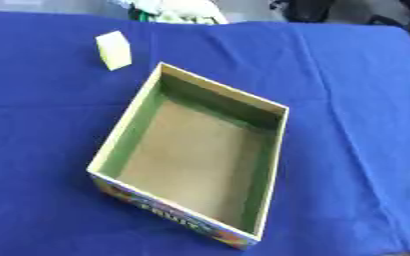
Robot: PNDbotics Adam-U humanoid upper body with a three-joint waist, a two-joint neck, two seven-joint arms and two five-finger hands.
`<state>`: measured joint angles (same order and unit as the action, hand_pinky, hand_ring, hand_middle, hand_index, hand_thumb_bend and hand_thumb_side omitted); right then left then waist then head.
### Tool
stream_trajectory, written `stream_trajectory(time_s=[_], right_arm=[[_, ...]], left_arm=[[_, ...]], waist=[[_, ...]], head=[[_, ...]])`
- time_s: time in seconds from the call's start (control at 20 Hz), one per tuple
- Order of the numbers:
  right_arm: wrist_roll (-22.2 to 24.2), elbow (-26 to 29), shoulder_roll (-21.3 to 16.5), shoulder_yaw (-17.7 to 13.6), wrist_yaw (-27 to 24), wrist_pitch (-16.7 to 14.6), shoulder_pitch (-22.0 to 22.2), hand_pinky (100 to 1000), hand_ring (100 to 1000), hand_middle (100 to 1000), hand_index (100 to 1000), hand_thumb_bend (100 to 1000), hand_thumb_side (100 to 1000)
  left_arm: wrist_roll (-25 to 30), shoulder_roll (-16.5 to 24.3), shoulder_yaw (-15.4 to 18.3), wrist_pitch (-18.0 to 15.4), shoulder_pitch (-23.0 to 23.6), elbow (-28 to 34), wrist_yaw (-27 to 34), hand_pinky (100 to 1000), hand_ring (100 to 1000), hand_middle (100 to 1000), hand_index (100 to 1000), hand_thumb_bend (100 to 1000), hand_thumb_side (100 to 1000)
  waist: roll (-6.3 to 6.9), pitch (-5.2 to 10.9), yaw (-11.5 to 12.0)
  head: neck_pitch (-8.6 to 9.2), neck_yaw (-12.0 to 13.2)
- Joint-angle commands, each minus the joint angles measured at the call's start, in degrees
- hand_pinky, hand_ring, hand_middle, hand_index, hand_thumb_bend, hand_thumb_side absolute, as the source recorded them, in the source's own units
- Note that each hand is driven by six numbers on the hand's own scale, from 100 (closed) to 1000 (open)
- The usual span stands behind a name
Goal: Pick up objects on the table and place them in the box.
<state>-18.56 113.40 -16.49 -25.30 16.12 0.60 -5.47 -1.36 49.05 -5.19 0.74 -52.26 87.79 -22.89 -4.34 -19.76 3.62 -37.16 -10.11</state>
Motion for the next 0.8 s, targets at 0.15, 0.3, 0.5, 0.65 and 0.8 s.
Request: stream_trajectory(time_s=[0.15, 0.3, 0.5, 0.65, 0.8], right_arm=[[0.52, 1.19, -2.18, 0.11, 0.41, -0.08, 0.07, 585, 657, 582, 800, 100, 1000], [0.73, 1.19, -2.31, 0.24, 0.33, -0.10, 0.02, 585, 656, 581, 800, 100, 1000], [1.00, 1.19, -2.41, 0.38, 0.23, -0.12, -0.14, 585, 656, 581, 800, 100, 1000], [1.15, 1.19, -2.39, 0.47, 0.13, -0.14, -0.23, 584, 655, 580, 799, 100, 1000], [1.20, 1.19, -2.37, 0.47, 0.08, -0.15, -0.23, 584, 655, 580, 799, 100, 1000]], left_arm=[[12.16, -3.28, -3.12, -5.25, -9.04, -12.72, -10.77, 794, 867, 904, 854, 420, 907], [16.61, -7.01, -3.30, -8.11, -13.74, -19.95, -15.87, 798, 873, 911, 906, 494, 885], [19.32, -11.05, -3.23, -10.54, -17.95, -27.49, -21.90, 801, 883, 920, 887, 522, 911], [20.30, -13.18, -3.27, -11.65, -19.50, -30.86, -26.39, 805, 889, 929, 900, 539, 917], [20.08, -13.90, -2.88, -12.66, -19.98, -32.31, -28.48, 805, 889, 929, 900, 539, 917]], waist=[[0.66, 0.97, -0.44], [0.89, 0.96, -0.50], [1.10, 0.99, -0.64], [1.12, 1.02, -0.77], [1.10, 1.04, -0.77]], head=[[1.06, 0.91], [1.39, 1.58], [1.74, 2.30], [1.92, 2.61], [1.94, 2.64]])
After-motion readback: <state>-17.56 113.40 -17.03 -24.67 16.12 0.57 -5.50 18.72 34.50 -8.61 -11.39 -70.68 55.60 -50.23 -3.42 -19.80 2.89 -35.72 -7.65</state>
